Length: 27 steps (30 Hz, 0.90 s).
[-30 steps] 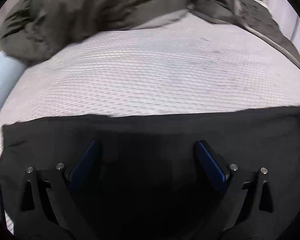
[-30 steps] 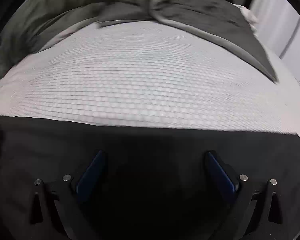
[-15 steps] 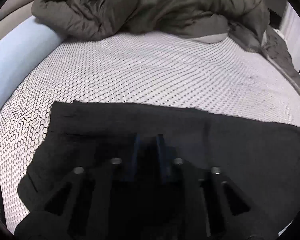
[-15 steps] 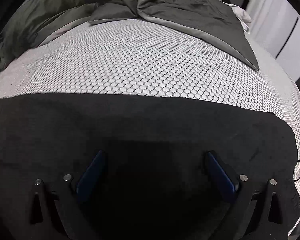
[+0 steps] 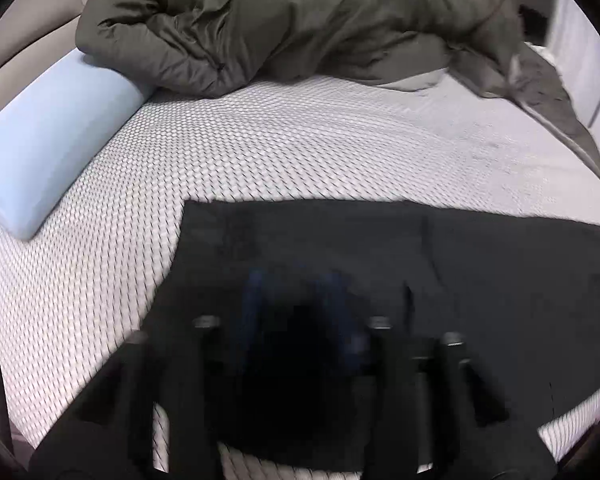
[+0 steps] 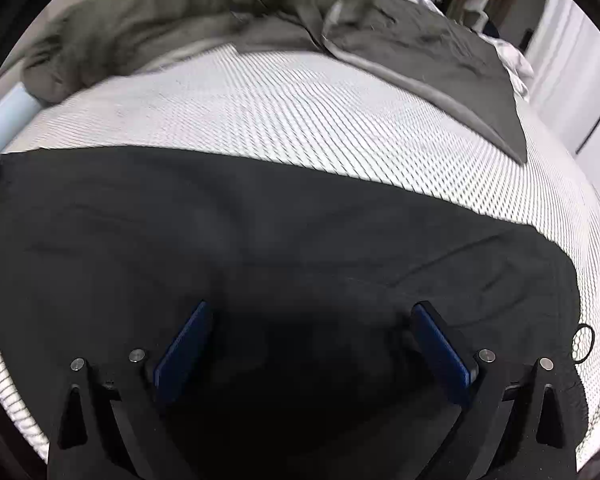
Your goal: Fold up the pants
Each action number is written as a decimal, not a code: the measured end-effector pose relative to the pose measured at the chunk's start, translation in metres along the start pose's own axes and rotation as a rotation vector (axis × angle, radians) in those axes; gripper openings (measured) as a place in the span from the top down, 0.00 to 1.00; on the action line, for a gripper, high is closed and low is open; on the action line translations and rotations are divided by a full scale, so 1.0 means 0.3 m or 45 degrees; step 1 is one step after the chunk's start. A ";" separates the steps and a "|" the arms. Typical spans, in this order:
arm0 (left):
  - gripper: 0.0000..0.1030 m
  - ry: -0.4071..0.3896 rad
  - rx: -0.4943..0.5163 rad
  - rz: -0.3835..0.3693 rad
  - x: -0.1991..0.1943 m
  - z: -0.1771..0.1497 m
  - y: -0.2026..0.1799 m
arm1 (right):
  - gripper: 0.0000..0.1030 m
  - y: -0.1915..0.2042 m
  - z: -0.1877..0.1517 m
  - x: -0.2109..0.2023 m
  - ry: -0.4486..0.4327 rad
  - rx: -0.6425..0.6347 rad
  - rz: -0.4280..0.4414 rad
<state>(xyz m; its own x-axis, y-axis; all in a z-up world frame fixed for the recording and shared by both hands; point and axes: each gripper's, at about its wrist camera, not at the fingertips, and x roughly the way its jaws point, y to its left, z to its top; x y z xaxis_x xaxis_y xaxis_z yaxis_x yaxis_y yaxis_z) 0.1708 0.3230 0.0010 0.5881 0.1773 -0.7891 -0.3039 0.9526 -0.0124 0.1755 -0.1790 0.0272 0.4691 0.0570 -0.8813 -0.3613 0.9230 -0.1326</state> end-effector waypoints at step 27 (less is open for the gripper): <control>0.88 -0.017 -0.070 0.022 -0.040 -0.245 0.108 | 0.02 0.079 -0.098 -0.102 -0.073 -0.147 0.090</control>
<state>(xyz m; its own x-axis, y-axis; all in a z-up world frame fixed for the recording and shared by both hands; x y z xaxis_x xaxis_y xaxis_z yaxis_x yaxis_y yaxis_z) 0.0989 0.3335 -0.0349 0.5926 0.1973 -0.7810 -0.3547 0.9344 -0.0331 0.1288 -0.1703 0.0377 0.4830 0.1448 -0.8635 -0.4837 0.8662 -0.1253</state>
